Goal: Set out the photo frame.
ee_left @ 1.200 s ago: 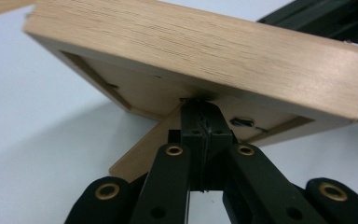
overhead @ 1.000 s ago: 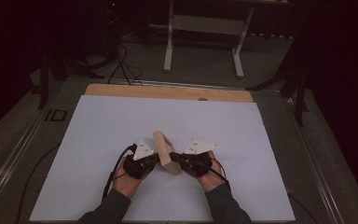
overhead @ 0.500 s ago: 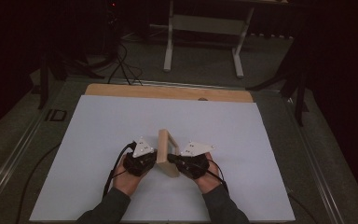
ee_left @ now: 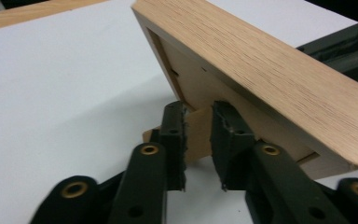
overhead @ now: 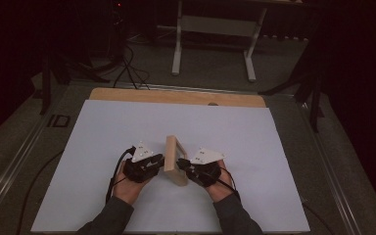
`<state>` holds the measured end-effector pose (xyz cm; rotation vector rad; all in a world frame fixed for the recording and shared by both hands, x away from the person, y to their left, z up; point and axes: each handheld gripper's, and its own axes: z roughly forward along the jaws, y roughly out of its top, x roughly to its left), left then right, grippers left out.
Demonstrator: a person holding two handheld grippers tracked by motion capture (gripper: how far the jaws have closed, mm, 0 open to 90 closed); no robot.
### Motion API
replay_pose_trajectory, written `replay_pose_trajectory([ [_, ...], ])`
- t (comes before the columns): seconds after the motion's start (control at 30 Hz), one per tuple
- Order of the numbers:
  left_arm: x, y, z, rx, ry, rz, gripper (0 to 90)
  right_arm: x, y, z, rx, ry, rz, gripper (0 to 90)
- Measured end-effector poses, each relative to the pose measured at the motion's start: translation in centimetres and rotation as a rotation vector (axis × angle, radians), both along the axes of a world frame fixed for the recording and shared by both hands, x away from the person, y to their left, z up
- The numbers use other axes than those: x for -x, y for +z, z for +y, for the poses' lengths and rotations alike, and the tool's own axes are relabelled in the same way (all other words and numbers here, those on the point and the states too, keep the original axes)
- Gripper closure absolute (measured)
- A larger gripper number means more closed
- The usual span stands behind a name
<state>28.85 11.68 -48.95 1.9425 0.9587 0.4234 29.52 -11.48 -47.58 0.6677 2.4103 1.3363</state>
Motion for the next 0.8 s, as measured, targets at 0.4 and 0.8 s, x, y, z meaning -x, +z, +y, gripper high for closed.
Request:
replay_pose_trajectory([
  [0.4, 0.4, 1.5, 1.1, 0.006, 0.052, -0.031, 56.4, -0.3, 0.2, -0.7, 0.000, -0.032, -0.013, 78.5],
  [0.8, 0.9, 2.9, 1.1, 0.056, 0.044, -0.035, 48.5, -0.6, 0.4, -1.3, -0.010, -0.053, -0.011, 78.0],
])
